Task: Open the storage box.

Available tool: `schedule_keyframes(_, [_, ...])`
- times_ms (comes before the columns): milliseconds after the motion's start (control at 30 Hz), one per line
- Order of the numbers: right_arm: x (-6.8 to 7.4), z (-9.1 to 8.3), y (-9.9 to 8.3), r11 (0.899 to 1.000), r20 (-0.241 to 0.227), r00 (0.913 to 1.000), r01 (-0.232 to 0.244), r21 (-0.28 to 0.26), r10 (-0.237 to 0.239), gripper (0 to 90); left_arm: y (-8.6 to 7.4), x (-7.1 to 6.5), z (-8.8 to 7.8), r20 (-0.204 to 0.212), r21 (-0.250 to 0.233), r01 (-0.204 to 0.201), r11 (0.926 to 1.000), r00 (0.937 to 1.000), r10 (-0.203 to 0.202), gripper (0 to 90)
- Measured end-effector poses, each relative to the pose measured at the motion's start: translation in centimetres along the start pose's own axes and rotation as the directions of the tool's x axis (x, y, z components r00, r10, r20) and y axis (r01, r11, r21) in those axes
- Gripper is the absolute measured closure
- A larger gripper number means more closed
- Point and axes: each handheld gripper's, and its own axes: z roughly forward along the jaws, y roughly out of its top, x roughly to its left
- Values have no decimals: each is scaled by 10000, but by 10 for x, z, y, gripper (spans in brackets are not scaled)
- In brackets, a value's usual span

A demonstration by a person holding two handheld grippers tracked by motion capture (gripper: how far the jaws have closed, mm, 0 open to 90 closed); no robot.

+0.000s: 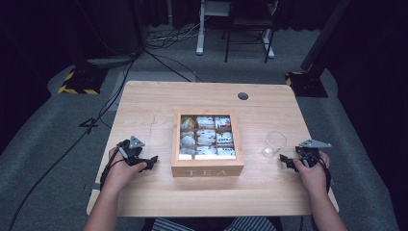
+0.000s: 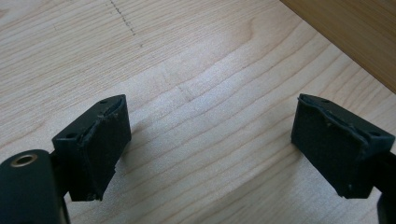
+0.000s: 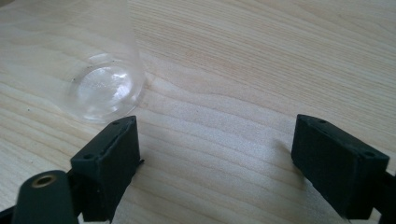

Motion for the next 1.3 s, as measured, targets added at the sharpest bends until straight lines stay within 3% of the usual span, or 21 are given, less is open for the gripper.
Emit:
schedule_keyframes(300, [0,0,0,10000,-1,10000,-7,-8,7,157,5,1,-7,-246,395,186,9990,9995,-176,249])
schedule_keyframes(667, [0,0,0,10000,-4,10000,5,-21,-5,158,27,-3,-33,-299,-154,337,9993,9990,-341,268])
schedule_keyframes(1067, [0,0,0,10000,-4,10000,5,-24,-5,158,45,-17,-55,-356,-815,-19,9967,9994,-10,271])
schedule_keyframes(1300, [0,0,0,10000,-5,10000,1,-23,-1,158,54,-31,-67,-87,-1368,-205,9904,9998,195,273])
